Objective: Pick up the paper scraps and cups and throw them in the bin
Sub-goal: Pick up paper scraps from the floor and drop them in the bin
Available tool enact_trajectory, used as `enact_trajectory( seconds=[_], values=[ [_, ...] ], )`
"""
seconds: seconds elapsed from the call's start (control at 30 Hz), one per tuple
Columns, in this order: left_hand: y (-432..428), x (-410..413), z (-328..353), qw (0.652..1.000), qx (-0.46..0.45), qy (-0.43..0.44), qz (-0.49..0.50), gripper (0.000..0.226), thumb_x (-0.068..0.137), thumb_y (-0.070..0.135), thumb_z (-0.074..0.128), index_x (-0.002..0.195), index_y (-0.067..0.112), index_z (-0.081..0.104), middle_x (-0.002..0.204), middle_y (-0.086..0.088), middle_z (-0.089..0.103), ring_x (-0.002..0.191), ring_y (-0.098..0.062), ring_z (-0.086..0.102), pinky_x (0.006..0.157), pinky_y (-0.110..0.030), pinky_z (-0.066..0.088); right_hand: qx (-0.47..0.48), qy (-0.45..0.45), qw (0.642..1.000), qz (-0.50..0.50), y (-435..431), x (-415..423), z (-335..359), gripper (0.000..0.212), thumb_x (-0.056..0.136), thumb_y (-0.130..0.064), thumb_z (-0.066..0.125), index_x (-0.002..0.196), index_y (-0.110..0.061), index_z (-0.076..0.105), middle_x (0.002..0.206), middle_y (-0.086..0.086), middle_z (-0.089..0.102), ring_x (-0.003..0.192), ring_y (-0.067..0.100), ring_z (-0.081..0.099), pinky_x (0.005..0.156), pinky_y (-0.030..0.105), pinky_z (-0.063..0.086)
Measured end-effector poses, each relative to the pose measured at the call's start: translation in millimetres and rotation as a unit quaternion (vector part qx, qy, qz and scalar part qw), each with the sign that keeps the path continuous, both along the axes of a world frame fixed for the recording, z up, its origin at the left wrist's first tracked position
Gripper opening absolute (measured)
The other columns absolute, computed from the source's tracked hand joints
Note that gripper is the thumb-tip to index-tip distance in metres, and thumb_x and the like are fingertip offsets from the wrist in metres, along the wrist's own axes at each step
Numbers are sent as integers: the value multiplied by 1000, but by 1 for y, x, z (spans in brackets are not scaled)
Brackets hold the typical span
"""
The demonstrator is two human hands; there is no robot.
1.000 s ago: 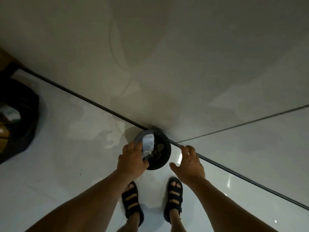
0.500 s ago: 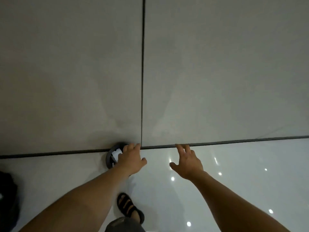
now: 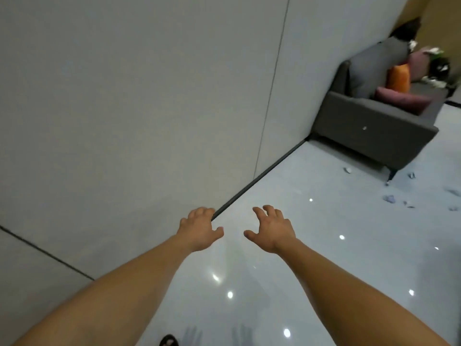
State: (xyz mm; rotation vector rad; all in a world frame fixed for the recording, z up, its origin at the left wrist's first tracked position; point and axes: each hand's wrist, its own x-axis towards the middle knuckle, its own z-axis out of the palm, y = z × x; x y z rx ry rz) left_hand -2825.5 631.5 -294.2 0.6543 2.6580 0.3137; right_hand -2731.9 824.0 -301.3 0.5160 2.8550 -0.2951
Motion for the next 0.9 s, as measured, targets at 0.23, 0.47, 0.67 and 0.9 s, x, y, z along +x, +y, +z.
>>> enact_trajectory(
  seconds=[0.23, 0.47, 0.67, 0.9],
  values=[
    [137, -2, 26, 993, 5, 34, -115, 71, 87, 56, 46, 147, 25, 25, 154, 1, 25, 141, -23, 22, 111, -44, 23, -7, 20, 991, -133, 113, 44, 19, 81, 87, -66, 46, 152, -30, 16, 158, 2, 17, 142, 26, 21, 106, 46, 34],
    [259, -35, 18, 980, 3, 12, -198, 71, 88, 55, 46, 148, 24, 25, 155, -1, 24, 140, -25, 24, 112, -47, 24, -14, 12, 976, -218, 209, 41, 15, 81, 86, -65, 47, 152, -30, 15, 159, 1, 15, 141, 28, 24, 107, 46, 35],
    [368, -78, 20, 966, 27, 0, -257, 70, 89, 53, 45, 148, 23, 24, 154, 1, 24, 140, -23, 25, 111, -44, 25, -21, 10, 955, -295, 299, 22, 19, 80, 87, -64, 48, 152, -31, 16, 159, -1, 14, 140, 26, 26, 107, 45, 34],
    [483, -93, 17, 949, -6, -12, -316, 69, 89, 53, 45, 148, 22, 24, 154, 0, 24, 137, -24, 29, 110, -44, 28, -54, 17, 931, -360, 383, 21, 6, 80, 87, -63, 49, 152, -30, 16, 158, -1, 14, 139, 25, 28, 106, 44, 35]
  ],
)
